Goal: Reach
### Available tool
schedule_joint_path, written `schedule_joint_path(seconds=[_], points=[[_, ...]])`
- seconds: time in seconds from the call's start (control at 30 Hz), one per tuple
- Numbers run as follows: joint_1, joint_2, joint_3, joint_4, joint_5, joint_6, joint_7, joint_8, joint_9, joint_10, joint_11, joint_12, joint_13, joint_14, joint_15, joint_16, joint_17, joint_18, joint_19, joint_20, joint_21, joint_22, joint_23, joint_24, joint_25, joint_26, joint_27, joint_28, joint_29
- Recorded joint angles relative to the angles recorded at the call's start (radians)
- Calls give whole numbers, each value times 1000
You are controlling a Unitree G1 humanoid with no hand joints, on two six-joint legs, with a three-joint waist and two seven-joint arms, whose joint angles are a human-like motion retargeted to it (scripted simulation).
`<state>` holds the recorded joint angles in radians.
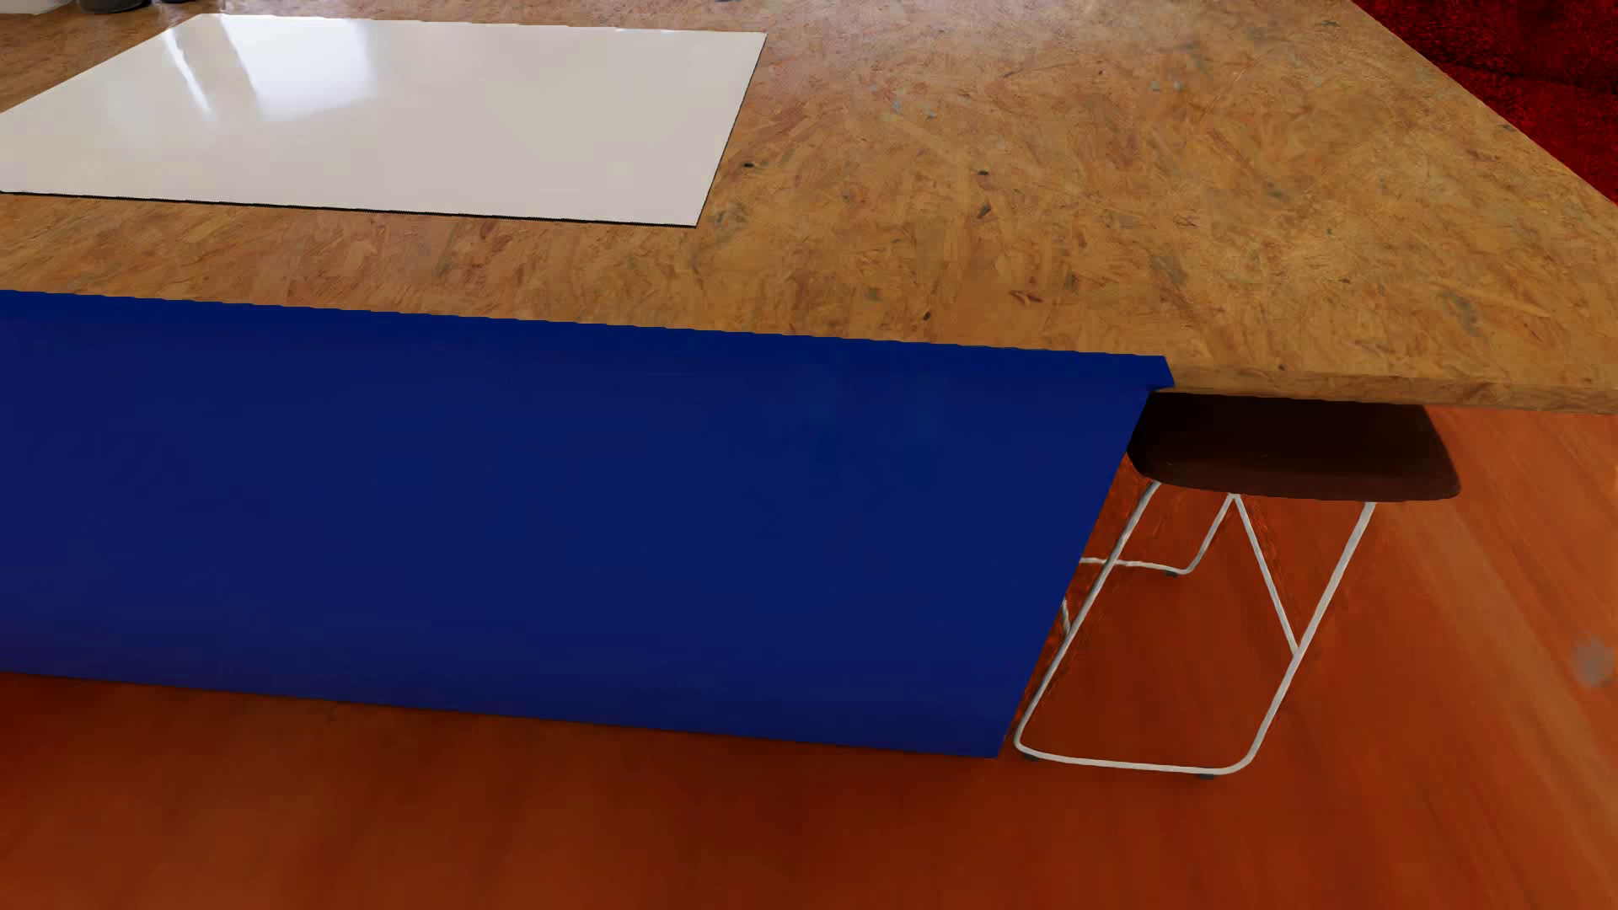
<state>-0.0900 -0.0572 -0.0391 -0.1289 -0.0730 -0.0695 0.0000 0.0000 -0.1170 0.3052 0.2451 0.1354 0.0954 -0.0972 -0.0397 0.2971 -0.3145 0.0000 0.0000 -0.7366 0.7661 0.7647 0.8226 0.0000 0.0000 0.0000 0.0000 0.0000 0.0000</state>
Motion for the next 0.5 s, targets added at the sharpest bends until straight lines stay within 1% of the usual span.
schedule_joint_path(seconds=[0.1,0.17,0.2,0.23,0.27,0.3,0.33,0.4,0.43,0.5], points=[[-17,-18,22,-1,-3,-3,0,0,8,7,1,-4,-31,1,17,4,8,0,0,-7,26,29,21,0,0,0,0,0,0],[-22,-19,29,-1,-5,-2,0,0,11,4,-5,3,-39,13,12,11,11,0,0,-24,39,44,2,0,0,0,0,0,0],[-20,-15,31,1,-6,-4,0,0,14,-9,-11,0,-53,29,8,16,12,0,0,-40,84,59,8,0,0,0,0,0,0],[-17,-17,42,1,-6,-8,0,0,15,-31,-15,-13,-91,52,6,21,12,0,0,-66,157,78,43,0,0,0,0,0,0],[-11,-20,62,1,-5,-10,0,0,22,-53,-15,-37,-171,75,7,21,18,0,0,-102,236,100,131,0,0,0,0,0,0],[-4,-22,84,3,-4,-8,0,0,35,-73,-12,-63,-276,96,10,21,18,0,0,-141,238,111,210,0,0,0,0,0,0],[-2,-24,102,5,-2,-8,0,0,47,-82,-11,-86,-395,112,11,27,6,0,0,-175,166,108,227,0,0,0,0,0,0],[-12,-37,138,2,-4,-29,0,0,41,-95,-12,-113,-673,152,2,51,-29,0,0,-202,36,86,210,0,0,0,0,0,0],[15,-18,145,6,-1,-52,0,0,65,-127,-10,-108,-851,193,3,84,-16,0,0,-171,-38,59,264,0,0,0,0,0,0],[15,-23,188,2,-2,-93,0,0,66,-140,-10,-136,-1124,210,6,112,-75,0,0,-146,-147,48,290,0,0,0,0,0,0]])
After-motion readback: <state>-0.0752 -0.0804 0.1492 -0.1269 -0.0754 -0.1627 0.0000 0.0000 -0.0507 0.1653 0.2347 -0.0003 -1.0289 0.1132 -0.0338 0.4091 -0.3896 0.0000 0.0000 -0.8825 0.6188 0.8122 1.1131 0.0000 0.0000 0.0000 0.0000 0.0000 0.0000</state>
